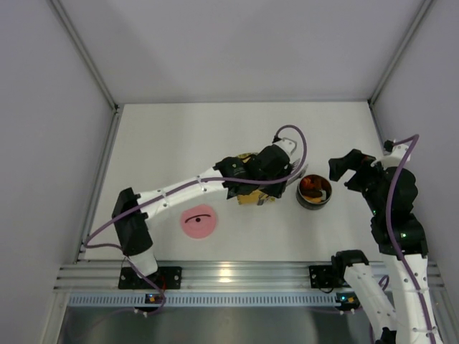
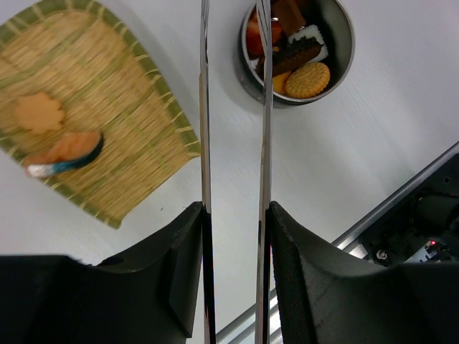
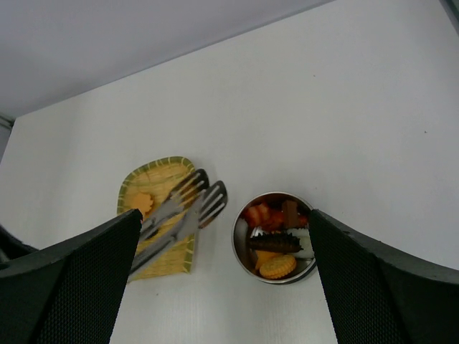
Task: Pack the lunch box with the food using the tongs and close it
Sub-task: Adjust the fake food on the plate.
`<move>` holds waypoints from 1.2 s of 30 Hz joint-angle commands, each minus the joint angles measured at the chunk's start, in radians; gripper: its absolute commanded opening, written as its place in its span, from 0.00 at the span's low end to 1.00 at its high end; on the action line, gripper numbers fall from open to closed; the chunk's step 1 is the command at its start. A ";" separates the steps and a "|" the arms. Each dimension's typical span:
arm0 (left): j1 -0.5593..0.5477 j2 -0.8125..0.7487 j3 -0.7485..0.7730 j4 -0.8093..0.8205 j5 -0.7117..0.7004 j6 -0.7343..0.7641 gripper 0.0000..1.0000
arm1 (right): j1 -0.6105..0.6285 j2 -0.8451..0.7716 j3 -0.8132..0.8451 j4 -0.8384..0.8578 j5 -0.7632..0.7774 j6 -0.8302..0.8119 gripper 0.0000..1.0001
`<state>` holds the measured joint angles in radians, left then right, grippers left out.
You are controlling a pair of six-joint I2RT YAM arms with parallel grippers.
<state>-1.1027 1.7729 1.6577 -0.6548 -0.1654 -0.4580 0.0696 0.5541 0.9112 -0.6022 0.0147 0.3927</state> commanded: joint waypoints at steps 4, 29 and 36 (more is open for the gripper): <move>-0.003 -0.251 -0.163 -0.095 -0.267 -0.099 0.45 | -0.010 -0.002 0.029 -0.002 -0.009 0.000 0.98; -0.002 -0.544 -0.621 -0.040 -0.164 -0.355 0.45 | -0.010 -0.008 -0.020 0.030 -0.050 0.029 0.98; -0.002 -0.546 -0.647 -0.011 -0.178 -0.392 0.45 | -0.010 -0.013 -0.025 0.027 -0.042 0.018 0.98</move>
<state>-1.1023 1.2354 1.0111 -0.7395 -0.3340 -0.8150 0.0696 0.5507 0.8898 -0.5957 -0.0246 0.4122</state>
